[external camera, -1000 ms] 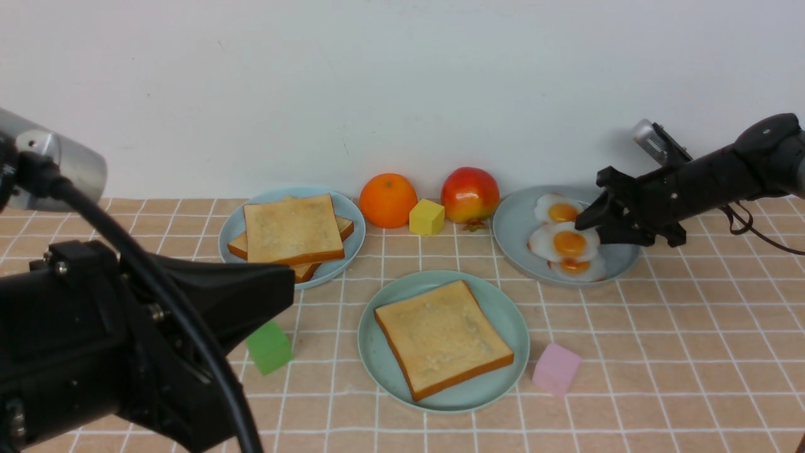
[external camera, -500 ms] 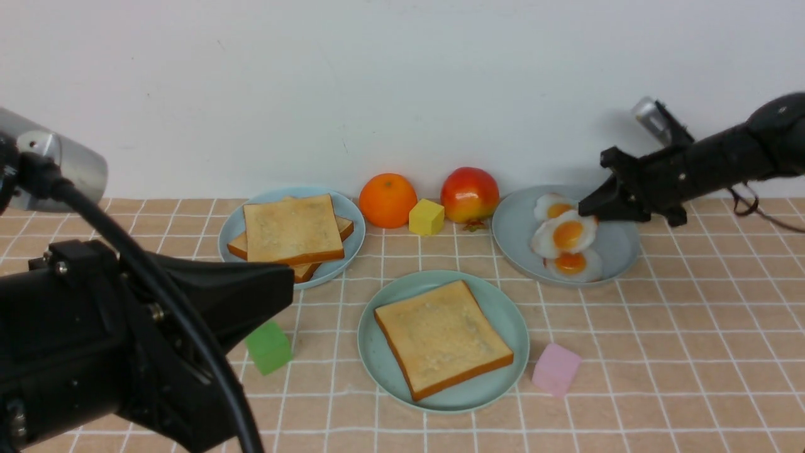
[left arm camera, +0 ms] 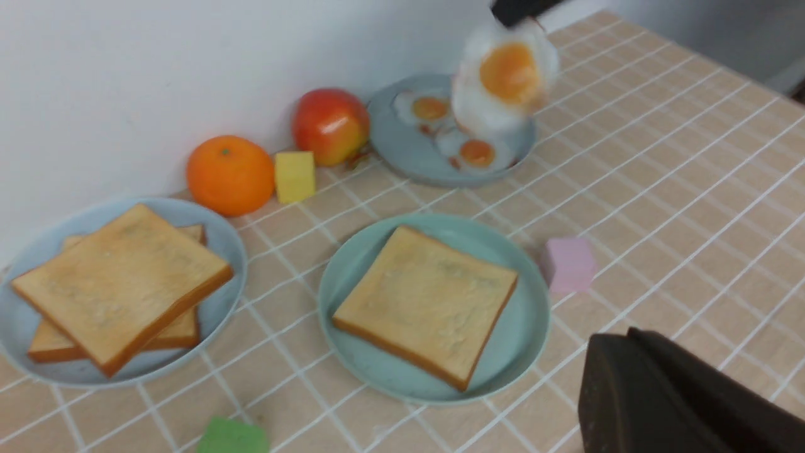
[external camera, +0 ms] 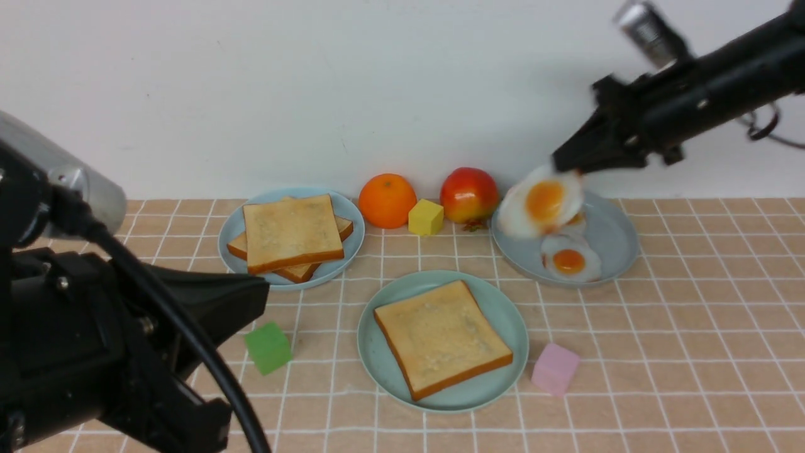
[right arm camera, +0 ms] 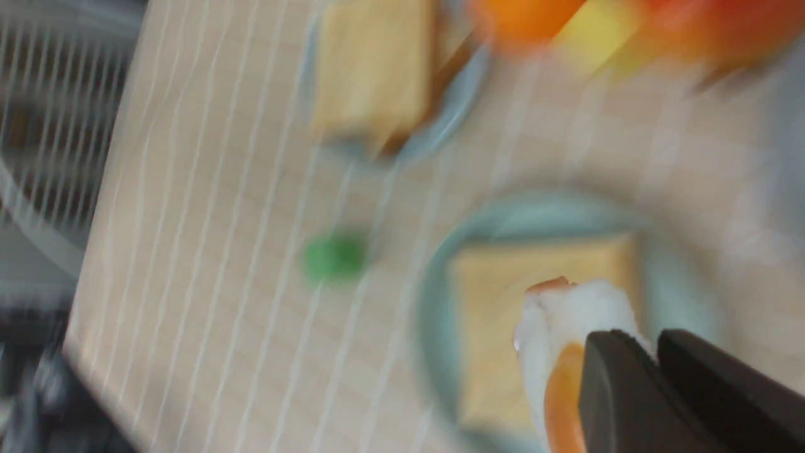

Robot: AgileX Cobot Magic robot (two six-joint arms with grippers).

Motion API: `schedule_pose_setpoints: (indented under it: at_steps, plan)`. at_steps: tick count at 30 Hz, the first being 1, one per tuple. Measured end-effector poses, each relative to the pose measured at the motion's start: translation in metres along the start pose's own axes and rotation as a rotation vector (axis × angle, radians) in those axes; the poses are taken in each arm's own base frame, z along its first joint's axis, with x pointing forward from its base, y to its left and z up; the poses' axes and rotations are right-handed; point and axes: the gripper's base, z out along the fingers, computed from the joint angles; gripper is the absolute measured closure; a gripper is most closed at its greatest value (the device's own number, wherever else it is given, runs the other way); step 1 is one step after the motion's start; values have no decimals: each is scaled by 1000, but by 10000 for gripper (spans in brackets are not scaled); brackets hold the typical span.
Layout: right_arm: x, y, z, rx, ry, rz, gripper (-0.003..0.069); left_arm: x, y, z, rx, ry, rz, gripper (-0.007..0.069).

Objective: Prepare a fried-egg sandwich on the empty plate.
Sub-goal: Use the right arm to place the fried egg on the slice of bread in the middle

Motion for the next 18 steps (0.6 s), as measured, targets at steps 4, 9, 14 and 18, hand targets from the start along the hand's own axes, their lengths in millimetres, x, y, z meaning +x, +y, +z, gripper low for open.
schedule_pose_setpoints:
  at_steps: [4, 9, 14, 18]
  plan:
    - [38, 21, 50, -11, 92, -4, 583, 0, 1, 0, -6, 4, 9, 617]
    - [52, 20, 85, 0, 69, 44, 583, 1, 1, 0, -8, 6, 14, 613]
    - [50, 8, 103, -18, 40, 112, 585, 1, 1, 0, -11, 14, 14, 610]
    - [50, -6, 115, 6, 29, 133, 585, 1, 1, 0, -12, 16, 14, 609]
